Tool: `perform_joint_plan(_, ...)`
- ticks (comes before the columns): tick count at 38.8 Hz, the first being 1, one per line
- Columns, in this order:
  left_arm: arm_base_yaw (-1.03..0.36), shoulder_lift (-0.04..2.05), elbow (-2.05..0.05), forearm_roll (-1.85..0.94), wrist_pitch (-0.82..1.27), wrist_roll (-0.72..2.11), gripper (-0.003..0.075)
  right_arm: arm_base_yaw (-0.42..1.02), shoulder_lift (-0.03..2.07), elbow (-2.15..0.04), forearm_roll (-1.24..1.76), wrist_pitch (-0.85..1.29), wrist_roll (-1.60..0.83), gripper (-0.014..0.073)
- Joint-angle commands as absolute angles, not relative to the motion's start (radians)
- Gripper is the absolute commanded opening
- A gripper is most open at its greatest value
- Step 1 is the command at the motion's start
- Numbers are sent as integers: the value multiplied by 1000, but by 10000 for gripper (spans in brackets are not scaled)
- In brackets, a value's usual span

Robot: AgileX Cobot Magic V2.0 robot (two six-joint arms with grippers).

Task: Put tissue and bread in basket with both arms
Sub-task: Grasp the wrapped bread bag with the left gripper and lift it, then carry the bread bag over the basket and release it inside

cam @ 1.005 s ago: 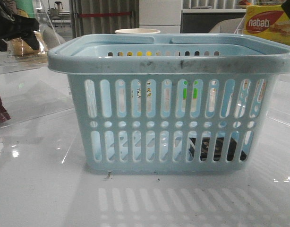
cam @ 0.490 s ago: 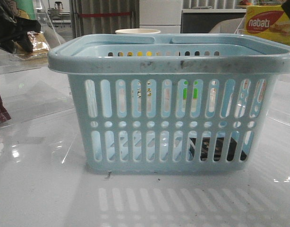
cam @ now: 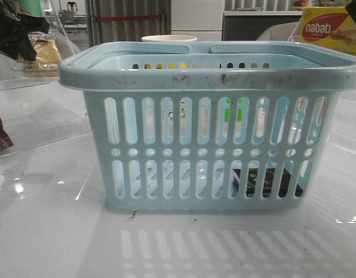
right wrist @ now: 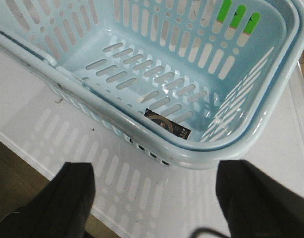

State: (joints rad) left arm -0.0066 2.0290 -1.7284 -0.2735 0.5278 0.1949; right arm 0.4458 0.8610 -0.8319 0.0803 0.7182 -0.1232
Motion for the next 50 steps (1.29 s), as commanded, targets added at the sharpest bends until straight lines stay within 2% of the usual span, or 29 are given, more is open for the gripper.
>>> perform_joint_plan(1, -4, 1916, -1775, -289, 523, 185, 91, 445, 858, -859, 73, 661, -132, 605)
perform_joint_plan(14, -16, 1752, -1779, -289, 631, 198, 90, 445, 858, -859, 73, 661, -132, 605)
perform_joint_plan(23, -90, 1640, -1779, -289, 717, 267, 90, 445, 858, -859, 73, 661, -132, 605)
perform_joint_plan(35, -310, 1572, -1779, -289, 864, 398, 90, 445, 858, -859, 73, 661, -132, 605)
perform_joint_plan(50, -561, 1703, -1779, -289, 901, 424, 90, 445, 858, -859, 73, 661, -132, 605)
